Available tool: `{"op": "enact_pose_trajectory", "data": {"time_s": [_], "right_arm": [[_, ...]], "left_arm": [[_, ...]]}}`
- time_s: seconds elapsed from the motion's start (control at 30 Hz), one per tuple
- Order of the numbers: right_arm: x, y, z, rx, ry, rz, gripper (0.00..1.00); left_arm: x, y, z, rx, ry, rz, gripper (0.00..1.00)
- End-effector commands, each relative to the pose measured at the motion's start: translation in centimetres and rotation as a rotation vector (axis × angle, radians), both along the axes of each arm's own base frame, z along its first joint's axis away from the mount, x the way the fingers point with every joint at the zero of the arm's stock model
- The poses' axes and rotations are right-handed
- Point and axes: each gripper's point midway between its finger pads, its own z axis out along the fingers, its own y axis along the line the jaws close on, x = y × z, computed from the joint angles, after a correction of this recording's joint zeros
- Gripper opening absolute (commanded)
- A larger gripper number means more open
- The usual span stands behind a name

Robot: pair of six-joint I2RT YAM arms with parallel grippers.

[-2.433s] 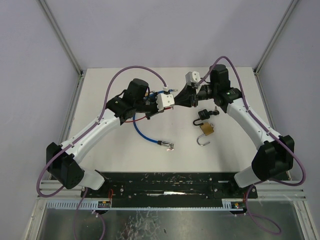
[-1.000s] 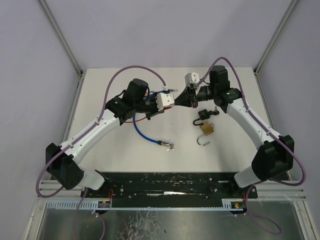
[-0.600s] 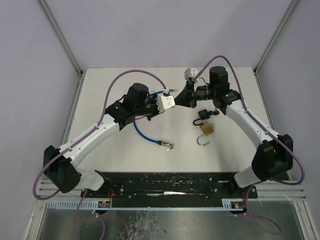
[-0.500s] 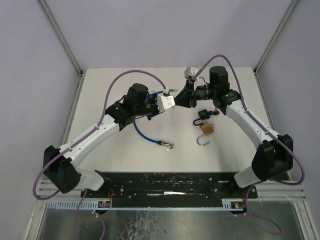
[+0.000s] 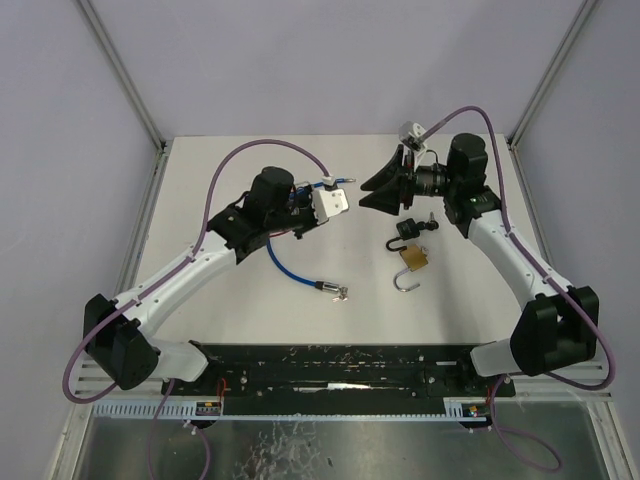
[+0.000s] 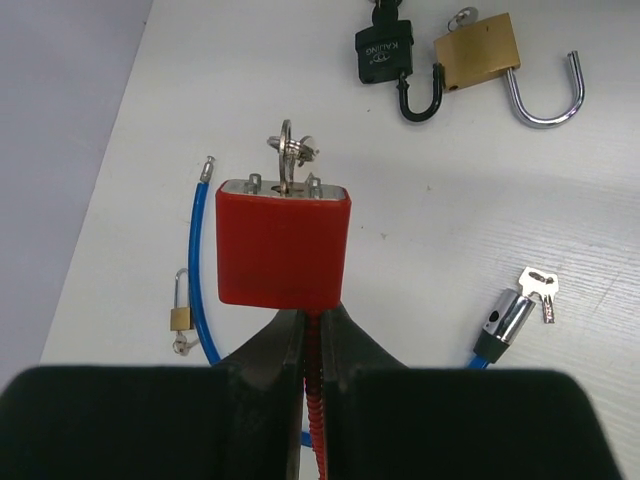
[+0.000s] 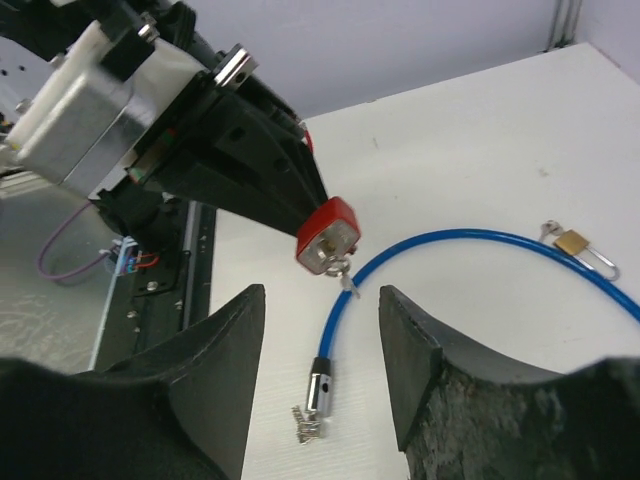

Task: Lock with the key
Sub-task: Lock the lock.

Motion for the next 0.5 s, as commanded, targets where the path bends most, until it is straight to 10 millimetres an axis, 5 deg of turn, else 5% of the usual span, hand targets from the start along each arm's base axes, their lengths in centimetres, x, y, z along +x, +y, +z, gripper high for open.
{"op": "enact_pose_trajectory", "data": {"time_s": [0.0,0.2,0.47], "right_arm": [[-3.0,-0.3,2.8,0.082,-0.004,0.067,0.55],[-5.1,-0.6,2.1,0.187,0.055,-0.001,0.45],[-2.9,0.4,2.0,0.27,0.078,-0.194,0.39]], "left_arm": [[1.1,-1.1,5.5,-0.143,-0.089,0.038,0.0],[1.9,-2.1,7.0,-0.216,-0.045,0.122,0.0],[2.4,-4.0,8.2,-0.246,-0.069,0.179,0.0]]}}
